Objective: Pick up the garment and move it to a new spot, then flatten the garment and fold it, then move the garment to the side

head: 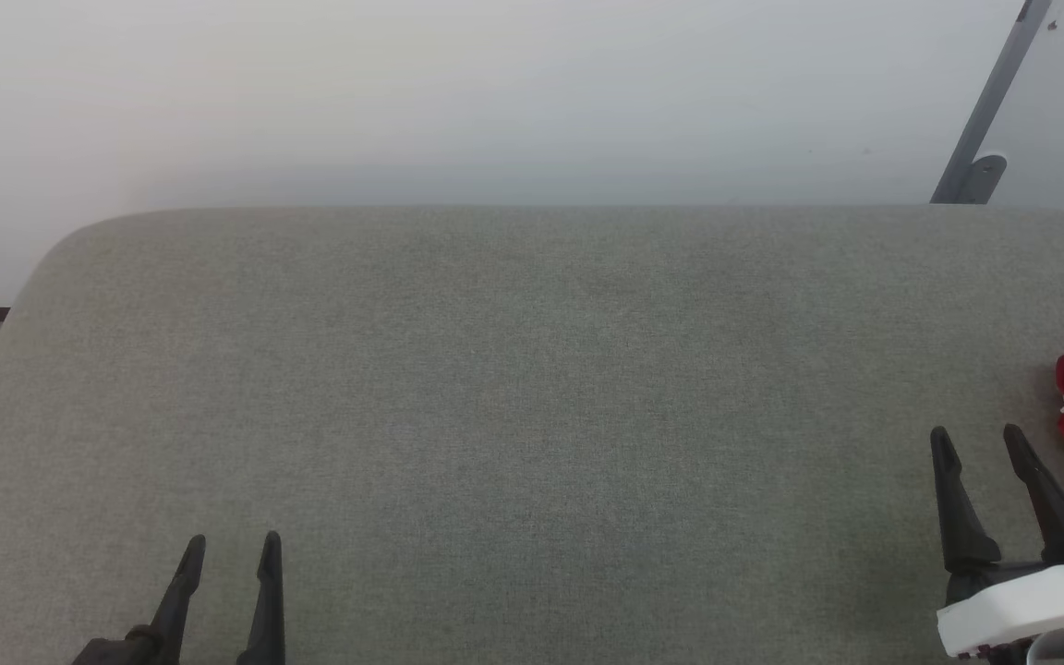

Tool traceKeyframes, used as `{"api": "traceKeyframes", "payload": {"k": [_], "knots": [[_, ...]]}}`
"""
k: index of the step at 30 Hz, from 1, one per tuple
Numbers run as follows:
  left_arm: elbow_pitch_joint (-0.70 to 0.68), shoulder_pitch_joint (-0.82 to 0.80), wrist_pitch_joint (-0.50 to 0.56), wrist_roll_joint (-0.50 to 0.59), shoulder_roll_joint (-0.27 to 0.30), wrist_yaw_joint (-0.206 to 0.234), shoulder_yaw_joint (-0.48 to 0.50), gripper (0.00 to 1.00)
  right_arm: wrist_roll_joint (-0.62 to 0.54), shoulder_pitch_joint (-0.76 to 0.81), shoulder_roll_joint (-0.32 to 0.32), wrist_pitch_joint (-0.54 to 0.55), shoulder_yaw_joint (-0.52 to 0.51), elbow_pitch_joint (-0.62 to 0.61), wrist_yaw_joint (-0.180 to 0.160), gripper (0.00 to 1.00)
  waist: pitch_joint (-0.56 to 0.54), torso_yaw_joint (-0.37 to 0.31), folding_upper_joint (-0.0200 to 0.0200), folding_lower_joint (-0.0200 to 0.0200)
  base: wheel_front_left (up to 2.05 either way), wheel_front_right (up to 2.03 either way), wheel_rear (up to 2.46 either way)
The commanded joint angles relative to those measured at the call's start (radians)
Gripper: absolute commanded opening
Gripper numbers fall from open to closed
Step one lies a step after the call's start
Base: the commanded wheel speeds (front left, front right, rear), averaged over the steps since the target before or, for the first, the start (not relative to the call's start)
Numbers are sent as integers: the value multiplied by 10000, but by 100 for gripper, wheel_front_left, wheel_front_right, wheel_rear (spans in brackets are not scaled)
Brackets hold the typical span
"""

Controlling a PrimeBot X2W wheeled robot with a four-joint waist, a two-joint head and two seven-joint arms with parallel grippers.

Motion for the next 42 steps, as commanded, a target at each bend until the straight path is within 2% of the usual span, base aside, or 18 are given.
{"api": "traceKeyframes", "payload": {"k": [1,13,14,20,27,42], "knots": [[-18,-136,-42,82,-14,-12,29,100,61,61,43,9,2,-52,-13,100,11,-5,0,0,0,0,0],[-199,-104,-42,-8,-101,-12,80,100,100,79,92,40,10,-46,-13,100,-5,14,0,0,0,0,0],[-160,-21,1,61,-70,0,66,0,87,1,81,15,5,12,0,0,-5,14,0,0,0,0,0],[332,73,17,69,-169,2,-12,0,86,248,304,19,48,499,2,0,-4,14,0,0,0,0,0],[505,-271,383,-1529,-152,5,-56,0,1457,44,443,380,-23,610,1,0,2,-18,0,0,0,0,0],[839,-872,1006,-4137,-133,-2,-109,0,3723,-276,674,949,-114,785,-1,0,13,-78,0,0,0,0,0]]}}
